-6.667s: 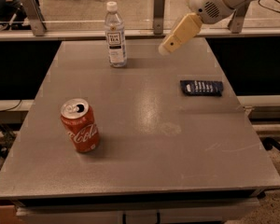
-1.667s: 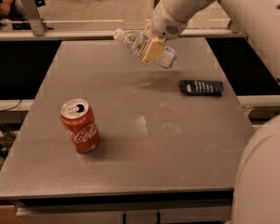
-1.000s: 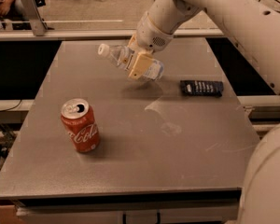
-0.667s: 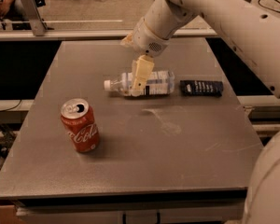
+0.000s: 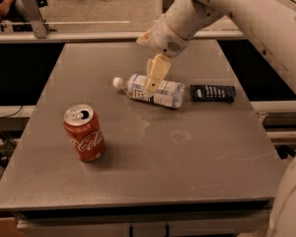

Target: Knock blue plastic bottle over

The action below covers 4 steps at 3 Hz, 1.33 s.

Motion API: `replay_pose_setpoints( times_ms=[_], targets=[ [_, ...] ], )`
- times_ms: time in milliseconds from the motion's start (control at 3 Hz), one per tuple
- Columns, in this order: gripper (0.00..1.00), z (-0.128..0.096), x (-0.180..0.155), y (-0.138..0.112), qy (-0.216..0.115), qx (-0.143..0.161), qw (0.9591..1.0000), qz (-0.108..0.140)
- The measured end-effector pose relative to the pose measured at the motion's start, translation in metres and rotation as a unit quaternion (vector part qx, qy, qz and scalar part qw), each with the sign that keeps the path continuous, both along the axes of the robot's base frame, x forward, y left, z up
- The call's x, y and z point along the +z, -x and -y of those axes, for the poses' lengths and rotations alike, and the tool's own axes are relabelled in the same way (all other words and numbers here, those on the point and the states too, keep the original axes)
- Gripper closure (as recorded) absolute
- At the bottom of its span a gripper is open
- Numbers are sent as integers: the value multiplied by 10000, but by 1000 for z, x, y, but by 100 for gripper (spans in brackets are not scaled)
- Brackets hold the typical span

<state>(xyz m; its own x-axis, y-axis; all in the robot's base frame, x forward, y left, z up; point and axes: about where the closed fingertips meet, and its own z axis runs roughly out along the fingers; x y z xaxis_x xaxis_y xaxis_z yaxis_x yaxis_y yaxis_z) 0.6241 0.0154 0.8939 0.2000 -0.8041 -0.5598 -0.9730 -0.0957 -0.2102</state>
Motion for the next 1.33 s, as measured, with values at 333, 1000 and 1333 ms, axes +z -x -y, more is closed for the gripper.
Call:
replay_pose_setpoints(
  times_ms=[333, 1000, 1333],
  targets=[
    [0, 42, 15, -18, -577, -874, 9945, -46],
    [0, 177, 50, -56, -1695, -3072, 9356, 398],
    [0, 251, 78, -58, -2075, -3847, 8947, 921]
  ],
)
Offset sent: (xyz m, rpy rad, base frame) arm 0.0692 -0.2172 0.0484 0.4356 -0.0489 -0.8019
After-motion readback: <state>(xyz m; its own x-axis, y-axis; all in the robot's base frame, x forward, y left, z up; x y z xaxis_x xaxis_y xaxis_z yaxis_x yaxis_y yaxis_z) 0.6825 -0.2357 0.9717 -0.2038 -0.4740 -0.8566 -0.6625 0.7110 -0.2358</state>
